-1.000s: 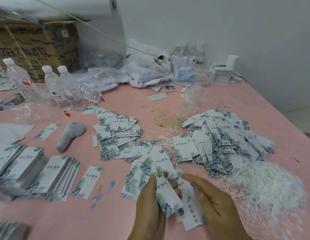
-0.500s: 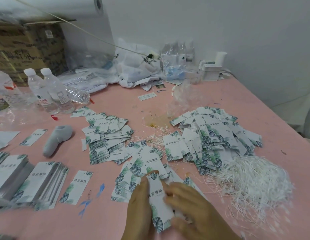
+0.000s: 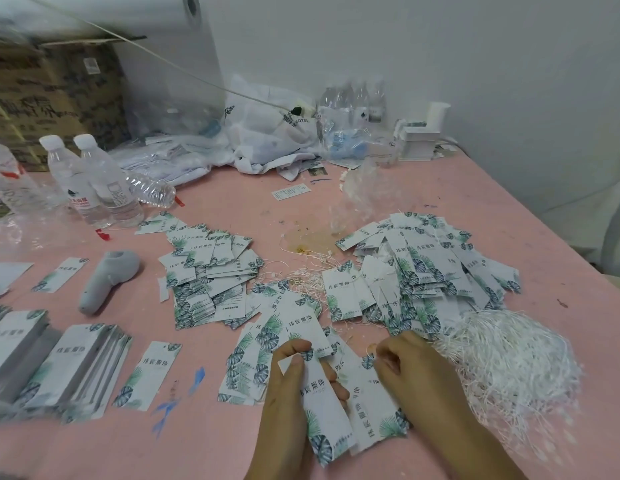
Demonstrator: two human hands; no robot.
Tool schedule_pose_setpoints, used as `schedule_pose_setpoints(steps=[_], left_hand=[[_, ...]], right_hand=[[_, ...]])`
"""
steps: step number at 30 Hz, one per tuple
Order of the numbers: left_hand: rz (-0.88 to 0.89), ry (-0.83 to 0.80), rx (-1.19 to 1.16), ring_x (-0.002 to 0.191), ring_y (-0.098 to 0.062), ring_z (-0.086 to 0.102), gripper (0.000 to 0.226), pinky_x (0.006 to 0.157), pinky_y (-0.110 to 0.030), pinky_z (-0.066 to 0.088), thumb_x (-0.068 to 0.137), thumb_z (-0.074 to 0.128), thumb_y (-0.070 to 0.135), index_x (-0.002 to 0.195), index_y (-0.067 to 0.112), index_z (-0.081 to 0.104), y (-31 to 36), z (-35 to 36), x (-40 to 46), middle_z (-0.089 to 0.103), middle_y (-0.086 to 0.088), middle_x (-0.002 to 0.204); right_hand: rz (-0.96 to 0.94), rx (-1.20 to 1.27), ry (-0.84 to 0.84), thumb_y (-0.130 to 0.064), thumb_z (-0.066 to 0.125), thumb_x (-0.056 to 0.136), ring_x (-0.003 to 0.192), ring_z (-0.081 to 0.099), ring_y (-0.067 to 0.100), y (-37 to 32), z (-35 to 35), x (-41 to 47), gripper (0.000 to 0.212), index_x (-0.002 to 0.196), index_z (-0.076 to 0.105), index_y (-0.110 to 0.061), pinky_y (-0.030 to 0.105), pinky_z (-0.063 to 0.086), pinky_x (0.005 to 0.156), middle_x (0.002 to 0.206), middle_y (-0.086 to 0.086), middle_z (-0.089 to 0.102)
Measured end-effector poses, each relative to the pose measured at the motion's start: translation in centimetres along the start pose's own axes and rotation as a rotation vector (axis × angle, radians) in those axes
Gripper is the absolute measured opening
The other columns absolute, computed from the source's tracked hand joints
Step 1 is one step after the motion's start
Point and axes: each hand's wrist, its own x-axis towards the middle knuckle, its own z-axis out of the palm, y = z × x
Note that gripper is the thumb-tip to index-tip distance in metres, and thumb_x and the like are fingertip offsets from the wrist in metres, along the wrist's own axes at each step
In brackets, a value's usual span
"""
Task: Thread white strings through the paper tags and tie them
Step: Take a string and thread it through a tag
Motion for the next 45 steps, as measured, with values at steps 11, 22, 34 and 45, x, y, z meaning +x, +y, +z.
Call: schedule_pose_setpoints(steps=[11, 22, 34, 45], left_hand=[[-0.006, -0.088, 0.068, 0.054, -0.034, 0.061, 0.015, 0.052, -0.042, 0.054, 0.079, 0.071, 0.007, 0.079, 0.021, 0.064, 0.1, 0.1, -0.1, 0.057, -0.026, 0.073], [0.072, -0.179, 0.283, 0.063, -0.023, 0.056, 0.031, 0.057, -0.033, 0.05, 0.058, 0.081, 0.016, 0.08, 0.018, 0.061, 0.2, -0.4, -0.2, 0.063, -0.012, 0.081], [0.282, -0.127, 0.43, 0.065, -0.017, 0.058, 0.03, 0.06, -0.028, 0.05, 0.06, 0.086, 0.017, 0.077, 0.023, 0.061, 0.7, 0.0, -0.8, 0.063, -0.009, 0.077], [0.311, -0.035, 0.577, 0.065, -0.016, 0.061, 0.026, 0.06, -0.026, 0.049, 0.068, 0.074, 0.011, 0.08, 0.029, 0.061, 0.3, -0.4, -0.8, 0.067, -0.006, 0.077]], right_hand=[[0.022, 0.127, 0.073, -0.033, 0.043, 0.1, 0.062, 0.05, 0.004, -1.1, -0.6, -0.2, 0.018, 0.082, 0.045, -0.032, 0.024, 0.044, 0.056, 0.075, -0.009, 0.051], [-0.034, 0.71, -0.005, 0.003, 0.064, 0.088, 0.067, 0.065, 0.004, -5.3, 0.0, -3.3, 0.04, 0.087, 0.076, -0.036, 0.01, 0.047, 0.061, 0.084, -0.017, 0.07], [-0.105, 0.727, -0.011, 0.008, 0.055, 0.087, 0.093, 0.068, 0.001, -5.1, -0.1, -3.8, 0.066, 0.101, 0.069, -0.054, 0.008, 0.048, 0.078, 0.102, -0.021, 0.071], [-0.242, 0.591, 0.053, 0.0, 0.048, 0.085, 0.108, 0.061, -0.004, -5.1, 0.6, -4.2, 0.064, 0.123, 0.056, -0.051, 0.007, 0.045, 0.086, 0.121, -0.028, 0.061]])
